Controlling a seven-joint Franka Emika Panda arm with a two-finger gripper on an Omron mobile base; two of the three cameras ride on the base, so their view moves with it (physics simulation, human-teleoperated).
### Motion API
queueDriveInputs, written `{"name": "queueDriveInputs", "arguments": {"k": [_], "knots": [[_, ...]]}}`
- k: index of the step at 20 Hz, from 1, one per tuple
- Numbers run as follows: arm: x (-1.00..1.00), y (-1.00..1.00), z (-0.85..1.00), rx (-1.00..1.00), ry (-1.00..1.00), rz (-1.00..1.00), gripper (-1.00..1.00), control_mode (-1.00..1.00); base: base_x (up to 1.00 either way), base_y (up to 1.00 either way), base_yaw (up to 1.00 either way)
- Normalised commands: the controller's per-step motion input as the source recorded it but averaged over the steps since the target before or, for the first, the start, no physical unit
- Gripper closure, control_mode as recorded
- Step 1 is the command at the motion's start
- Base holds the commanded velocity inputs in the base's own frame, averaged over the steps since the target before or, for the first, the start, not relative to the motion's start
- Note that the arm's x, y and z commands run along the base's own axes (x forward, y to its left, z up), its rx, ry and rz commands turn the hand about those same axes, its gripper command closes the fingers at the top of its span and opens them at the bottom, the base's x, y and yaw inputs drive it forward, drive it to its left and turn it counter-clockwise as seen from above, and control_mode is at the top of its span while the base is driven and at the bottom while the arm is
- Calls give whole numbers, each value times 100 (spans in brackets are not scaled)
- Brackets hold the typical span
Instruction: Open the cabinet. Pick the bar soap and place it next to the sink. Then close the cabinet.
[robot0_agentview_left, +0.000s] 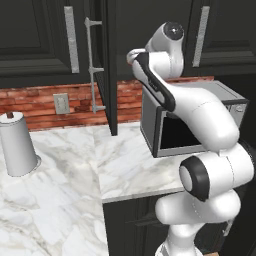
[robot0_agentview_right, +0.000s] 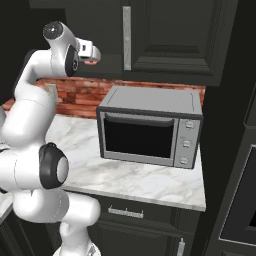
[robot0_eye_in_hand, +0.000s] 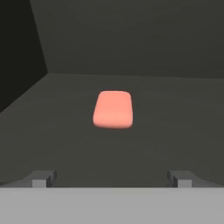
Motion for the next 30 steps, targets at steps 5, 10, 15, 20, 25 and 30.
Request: {"name": "queueDriveInputs", "arguments": {"k": [5, 10, 15, 20, 25, 30], "knots": [[28, 2, -4, 0, 0, 0, -100, -100, 0, 0, 0], [41, 3, 0, 0, 0, 0, -100, -100, 0, 0, 0], [29, 5, 0, 0, 0, 0, -100, -100, 0, 0, 0], [29, 7, -3, 0, 0, 0, -100, -100, 0, 0, 0], [28, 4, -11, 0, 0, 0, -100, -100, 0, 0, 0], [19, 0, -16, 0, 3, 0, -100, -100, 0, 0, 0]]}}
